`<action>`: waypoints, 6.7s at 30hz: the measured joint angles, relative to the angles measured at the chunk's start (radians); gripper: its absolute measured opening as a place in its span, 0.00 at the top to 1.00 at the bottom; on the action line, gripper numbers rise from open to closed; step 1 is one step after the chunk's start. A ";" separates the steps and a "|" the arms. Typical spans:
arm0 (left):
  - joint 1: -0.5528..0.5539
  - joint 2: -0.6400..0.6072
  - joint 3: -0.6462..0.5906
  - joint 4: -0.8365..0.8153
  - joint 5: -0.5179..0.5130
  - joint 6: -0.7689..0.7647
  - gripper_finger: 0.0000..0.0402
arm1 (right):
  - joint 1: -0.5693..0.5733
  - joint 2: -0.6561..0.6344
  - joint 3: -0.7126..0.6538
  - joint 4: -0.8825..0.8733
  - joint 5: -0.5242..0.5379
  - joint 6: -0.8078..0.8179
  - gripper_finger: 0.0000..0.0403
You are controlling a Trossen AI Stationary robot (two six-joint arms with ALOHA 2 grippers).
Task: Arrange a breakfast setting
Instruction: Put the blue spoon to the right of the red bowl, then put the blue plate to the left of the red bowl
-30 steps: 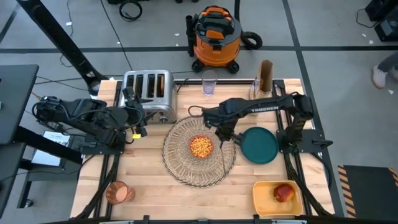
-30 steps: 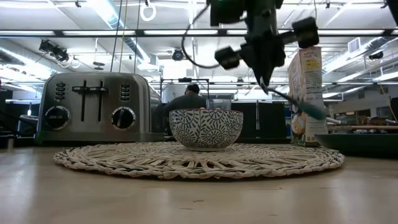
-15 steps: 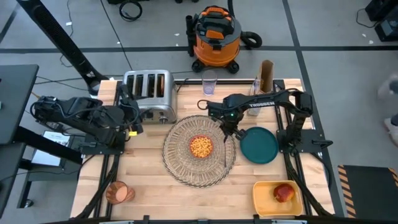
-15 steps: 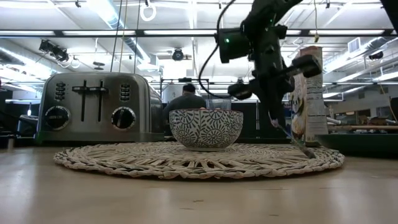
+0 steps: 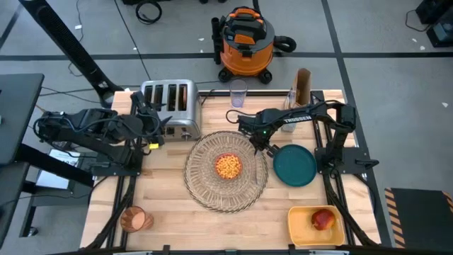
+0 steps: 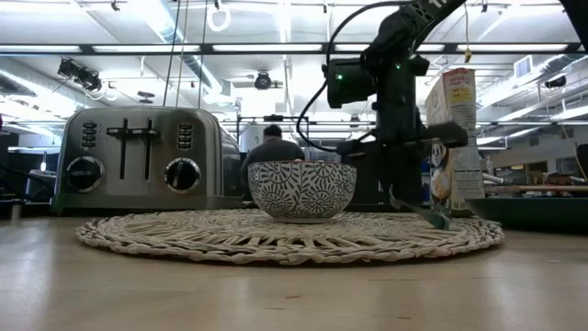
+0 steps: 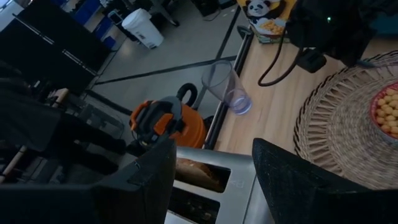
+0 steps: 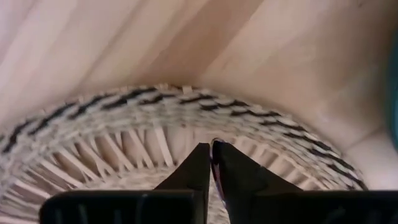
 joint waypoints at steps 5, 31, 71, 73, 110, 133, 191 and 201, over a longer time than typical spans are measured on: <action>0.000 0.000 0.000 0.002 0.000 -0.005 0.46 | 0.001 0.000 -0.008 -0.007 0.025 0.016 0.84; 0.000 0.000 0.000 0.016 0.001 -0.054 0.46 | 0.239 -0.002 -0.100 0.162 0.143 -0.220 0.74; -0.001 0.000 0.000 0.068 0.032 -0.085 0.46 | 0.324 0.062 -0.068 0.215 0.232 -0.438 0.89; -0.001 0.000 0.000 0.068 0.042 -0.083 0.46 | 0.327 0.056 -0.070 0.206 0.253 -0.437 0.87; -0.003 -0.175 0.091 -0.001 0.480 -0.186 0.46 | 0.452 -0.080 -0.037 -0.290 0.152 -0.518 0.66; -0.003 -0.175 0.082 -0.111 0.705 -0.204 0.46 | 0.456 -0.080 -0.217 -0.071 0.144 -0.639 0.83; -0.003 -0.175 0.081 0.033 0.871 -0.350 0.46 | 0.874 0.003 0.229 -0.514 0.337 -1.162 0.97; -0.003 -0.175 0.081 0.047 0.809 -0.423 0.46 | 0.911 0.002 0.314 -0.547 0.470 -1.491 0.97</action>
